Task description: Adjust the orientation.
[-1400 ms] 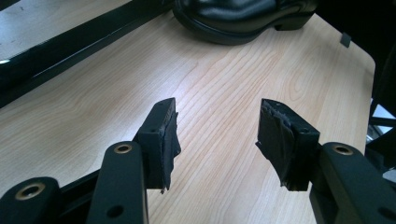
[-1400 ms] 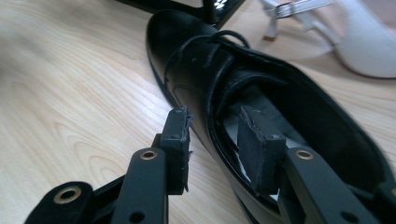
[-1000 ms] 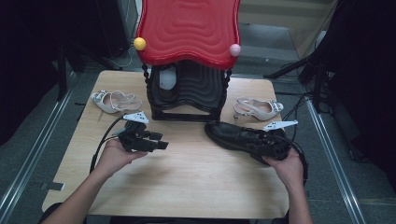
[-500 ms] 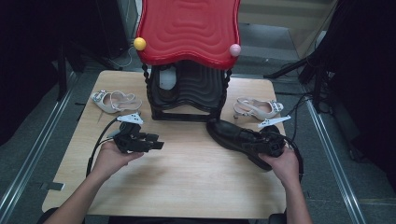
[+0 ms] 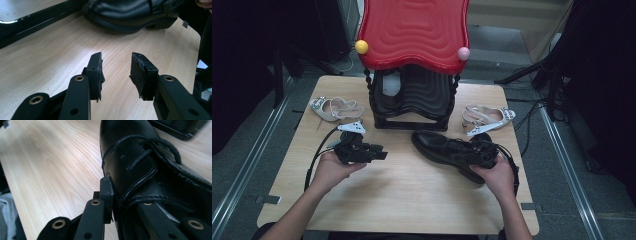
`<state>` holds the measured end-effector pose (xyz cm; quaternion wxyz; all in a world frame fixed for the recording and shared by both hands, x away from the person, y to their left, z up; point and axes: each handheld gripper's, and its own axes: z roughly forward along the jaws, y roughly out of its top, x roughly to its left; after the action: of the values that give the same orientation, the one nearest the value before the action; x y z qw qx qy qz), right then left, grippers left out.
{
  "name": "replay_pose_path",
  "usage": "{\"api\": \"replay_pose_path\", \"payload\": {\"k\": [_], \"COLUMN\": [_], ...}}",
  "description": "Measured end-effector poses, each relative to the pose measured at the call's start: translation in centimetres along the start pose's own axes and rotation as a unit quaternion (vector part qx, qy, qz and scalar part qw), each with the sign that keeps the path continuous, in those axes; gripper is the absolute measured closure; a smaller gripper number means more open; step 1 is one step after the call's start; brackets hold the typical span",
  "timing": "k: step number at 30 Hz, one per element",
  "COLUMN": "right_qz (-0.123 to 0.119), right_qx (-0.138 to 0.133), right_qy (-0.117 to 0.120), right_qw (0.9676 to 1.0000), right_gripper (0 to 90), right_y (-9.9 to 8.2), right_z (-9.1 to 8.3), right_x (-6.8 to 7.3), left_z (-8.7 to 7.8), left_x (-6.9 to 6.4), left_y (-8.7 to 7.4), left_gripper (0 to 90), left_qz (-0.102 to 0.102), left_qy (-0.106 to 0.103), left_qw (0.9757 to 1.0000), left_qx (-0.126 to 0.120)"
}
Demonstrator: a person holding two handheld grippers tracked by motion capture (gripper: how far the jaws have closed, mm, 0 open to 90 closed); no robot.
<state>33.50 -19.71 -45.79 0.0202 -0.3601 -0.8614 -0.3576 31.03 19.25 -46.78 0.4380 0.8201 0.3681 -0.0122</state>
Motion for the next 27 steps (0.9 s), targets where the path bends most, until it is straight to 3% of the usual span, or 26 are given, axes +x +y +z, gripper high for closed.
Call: {"api": "replay_pose_path", "payload": {"k": [7,11,16,21,25,27], "right_qz": [-0.017,-0.026,-0.023,-0.026,-0.037,-0.037], "right_qx": [0.004,0.008,0.006,0.010,0.008,-0.006], "right_qy": [0.016,0.016,0.014,0.010,0.004,0.004], "right_qw": [0.9997,0.9995,0.9996,0.9996,0.9993,0.9993], "right_gripper": [82.6,82.2,81.9,80.4,73.5,70.5], "right_y": [1.6,2.1,2.3,2.0,1.7,1.4], "right_z": [2.6,3.9,5.2,5.7,5.4,4.9], "right_x": [2.7,3.8,4.8,5.2,5.2,5.2], "left_z": [0.1,0.2,0.7,1.0,1.1,1.1], "left_x": [-0.1,-0.2,-0.2,-0.3,-0.3,-0.5], "left_y": [0.0,0.0,-0.1,-0.1,-0.1,-0.1], "left_gripper": [64.3,68.7,72.4,75.3,79.5,81.2], "left_qz": [-0.002,-0.003,-0.001,0.000,0.002,0.003], "left_qy": [-0.003,-0.004,0.003,0.006,0.012,0.014], "left_qw": [1.0000,1.0000,1.0000,1.0000,0.9999,0.9999], "left_qx": [0.000,-0.007,0.004,0.002,0.001,-0.002]}}
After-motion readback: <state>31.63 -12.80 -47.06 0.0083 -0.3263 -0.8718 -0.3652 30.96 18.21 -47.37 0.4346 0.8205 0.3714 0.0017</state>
